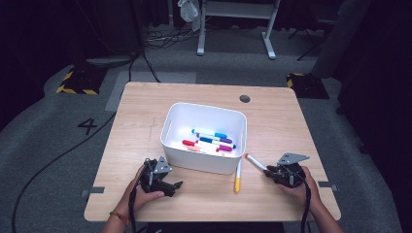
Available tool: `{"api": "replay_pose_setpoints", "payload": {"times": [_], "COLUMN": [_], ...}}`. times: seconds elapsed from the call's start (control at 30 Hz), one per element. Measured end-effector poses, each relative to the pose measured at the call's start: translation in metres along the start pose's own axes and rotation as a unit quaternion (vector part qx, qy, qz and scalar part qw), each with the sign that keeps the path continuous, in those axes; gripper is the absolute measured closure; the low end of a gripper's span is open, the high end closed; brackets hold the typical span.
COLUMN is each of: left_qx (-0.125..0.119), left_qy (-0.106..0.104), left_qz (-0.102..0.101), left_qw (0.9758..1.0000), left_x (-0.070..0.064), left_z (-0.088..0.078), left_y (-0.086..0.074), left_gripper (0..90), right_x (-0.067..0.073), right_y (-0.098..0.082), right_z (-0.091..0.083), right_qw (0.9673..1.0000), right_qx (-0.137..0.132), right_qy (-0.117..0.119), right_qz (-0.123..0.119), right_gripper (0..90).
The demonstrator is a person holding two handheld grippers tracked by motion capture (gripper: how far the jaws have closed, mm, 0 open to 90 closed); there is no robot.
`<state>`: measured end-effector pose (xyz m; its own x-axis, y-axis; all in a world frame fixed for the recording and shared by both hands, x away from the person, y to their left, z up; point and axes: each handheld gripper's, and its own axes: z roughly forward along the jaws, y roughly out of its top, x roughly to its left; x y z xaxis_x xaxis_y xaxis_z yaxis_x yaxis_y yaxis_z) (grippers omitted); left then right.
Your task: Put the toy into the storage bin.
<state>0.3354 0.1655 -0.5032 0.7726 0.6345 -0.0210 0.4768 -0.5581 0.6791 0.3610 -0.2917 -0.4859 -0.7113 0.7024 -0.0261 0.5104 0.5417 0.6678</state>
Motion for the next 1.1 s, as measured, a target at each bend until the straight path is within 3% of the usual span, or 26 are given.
{"api": "replay_pose_setpoints", "payload": {"times": [0.17, 0.57, 0.77, 1.1], "left_qx": [0.000, 0.000, 0.000, 0.000], "left_qy": [0.000, 0.000, 0.000, 0.000], "left_qz": [0.000, 0.000, 0.000, 0.000], "left_qw": [1.0000, 1.0000, 1.0000, 1.0000], "left_x": [0.000, 0.000, 0.000, 0.000], "left_z": [0.000, 0.000, 0.000, 0.000], "left_y": [0.000, 0.000, 0.000, 0.000], "left_gripper": [14.9, 14.9, 14.9, 14.9], "right_x": [-0.002, -0.013, -0.018, -0.021], "right_y": [0.000, 0.001, 0.005, 0.019], "right_z": [-0.006, -0.025, -0.037, -0.056], "right_qw": [0.9999, 0.9987, 0.9966, 0.9928], "right_qx": [-0.006, -0.049, -0.081, -0.119], "right_qy": [-0.010, -0.007, -0.007, -0.010], "right_qz": [-0.007, 0.010, 0.018, 0.012], "right_gripper": [74.6, 74.7, 74.7, 74.7]}}
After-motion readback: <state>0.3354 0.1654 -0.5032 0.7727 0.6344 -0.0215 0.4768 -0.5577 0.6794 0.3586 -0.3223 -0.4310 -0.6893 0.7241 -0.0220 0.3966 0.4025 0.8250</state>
